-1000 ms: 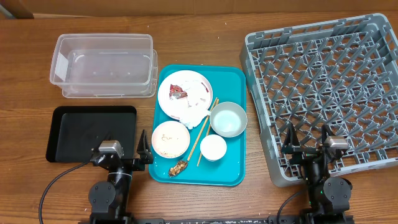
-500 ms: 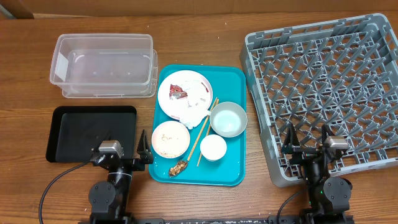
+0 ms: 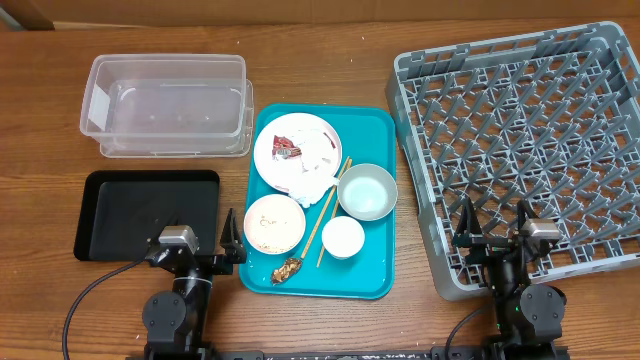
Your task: Sort waste into correct bins and load items into the dishwasher
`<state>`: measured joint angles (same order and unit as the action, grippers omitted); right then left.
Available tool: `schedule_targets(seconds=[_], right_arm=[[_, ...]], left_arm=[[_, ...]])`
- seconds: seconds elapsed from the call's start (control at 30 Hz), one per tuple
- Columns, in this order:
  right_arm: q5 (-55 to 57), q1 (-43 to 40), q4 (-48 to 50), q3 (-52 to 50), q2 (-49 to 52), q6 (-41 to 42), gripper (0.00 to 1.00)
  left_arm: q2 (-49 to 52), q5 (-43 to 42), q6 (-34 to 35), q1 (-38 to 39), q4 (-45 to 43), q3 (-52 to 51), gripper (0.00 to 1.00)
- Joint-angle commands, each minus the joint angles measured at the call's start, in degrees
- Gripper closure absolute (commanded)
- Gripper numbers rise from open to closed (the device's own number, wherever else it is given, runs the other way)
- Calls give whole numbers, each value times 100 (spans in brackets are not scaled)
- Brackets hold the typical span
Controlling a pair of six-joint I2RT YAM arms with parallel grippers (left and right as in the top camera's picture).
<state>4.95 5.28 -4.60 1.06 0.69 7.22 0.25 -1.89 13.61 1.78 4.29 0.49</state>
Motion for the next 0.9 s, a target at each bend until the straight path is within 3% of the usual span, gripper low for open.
schedule_targets(seconds=[0.0, 0.6, 0.87], right_arm=[[35, -15, 37, -61, -46, -35, 0], [31, -15, 35, -61, -46, -35, 0], [-118, -15, 105, -57, -46, 398, 0]], left_arm=[[0, 44, 76, 7, 7, -22, 0], [0, -122, 155, 7, -48, -22, 0], [11, -380, 223, 7, 17, 153, 0]])
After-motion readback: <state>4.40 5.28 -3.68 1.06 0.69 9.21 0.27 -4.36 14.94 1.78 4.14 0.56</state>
